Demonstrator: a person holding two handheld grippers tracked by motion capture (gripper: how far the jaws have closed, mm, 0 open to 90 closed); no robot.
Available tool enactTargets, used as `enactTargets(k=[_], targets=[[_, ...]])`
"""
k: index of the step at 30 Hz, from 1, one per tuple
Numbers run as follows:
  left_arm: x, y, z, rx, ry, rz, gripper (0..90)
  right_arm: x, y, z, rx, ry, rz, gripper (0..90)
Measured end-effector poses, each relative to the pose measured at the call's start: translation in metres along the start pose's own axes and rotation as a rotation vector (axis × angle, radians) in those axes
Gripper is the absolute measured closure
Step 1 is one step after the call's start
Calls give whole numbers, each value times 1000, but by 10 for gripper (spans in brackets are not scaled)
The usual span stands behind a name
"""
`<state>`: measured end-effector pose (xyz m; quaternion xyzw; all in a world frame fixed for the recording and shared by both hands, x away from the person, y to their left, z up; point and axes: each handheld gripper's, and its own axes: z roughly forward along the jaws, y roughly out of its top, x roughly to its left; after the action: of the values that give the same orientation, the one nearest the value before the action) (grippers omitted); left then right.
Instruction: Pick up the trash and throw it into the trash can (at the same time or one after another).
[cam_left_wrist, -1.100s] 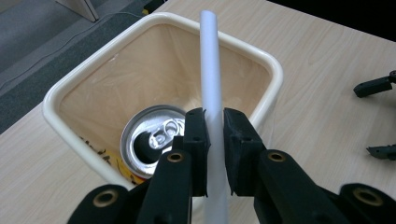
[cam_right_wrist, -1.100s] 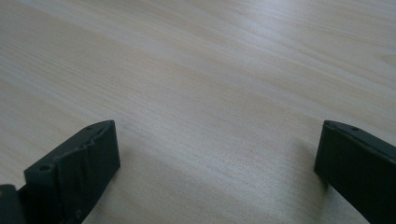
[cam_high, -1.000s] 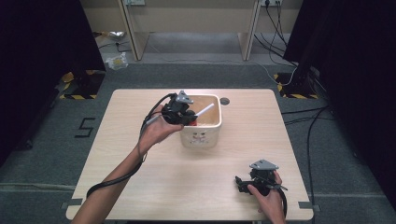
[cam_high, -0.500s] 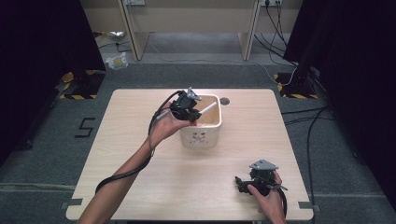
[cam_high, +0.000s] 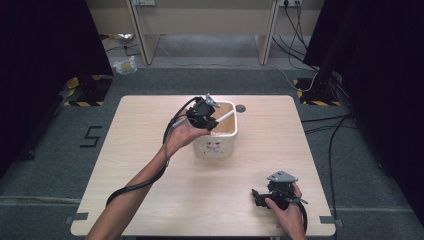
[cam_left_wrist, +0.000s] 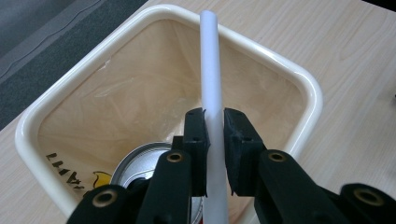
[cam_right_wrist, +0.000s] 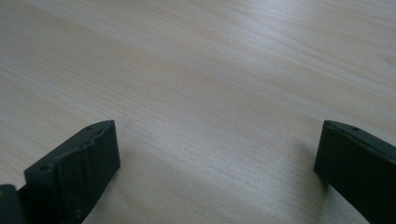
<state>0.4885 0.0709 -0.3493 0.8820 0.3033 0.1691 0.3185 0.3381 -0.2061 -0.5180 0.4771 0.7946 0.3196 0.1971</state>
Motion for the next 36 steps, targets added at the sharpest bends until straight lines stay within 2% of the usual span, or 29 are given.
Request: enactTargets(k=[5,10,14,23,36], targets=[[-1,3,-1,-4,-5,-1,797,0,0,0,0,0,-1,2],[5,11,-10,-49,-12,-20,798,0,0,0,-1,-2,-3,2],[7,21,-14,-64,-7,-18,798,0,0,0,0,-2,-4,2],[8,41,-7,-83,-11,-28,797,0,0,0,1,2,-5,2],[12,55,10,-106,-12,-58,797,0,0,0,1,2,-8,2]])
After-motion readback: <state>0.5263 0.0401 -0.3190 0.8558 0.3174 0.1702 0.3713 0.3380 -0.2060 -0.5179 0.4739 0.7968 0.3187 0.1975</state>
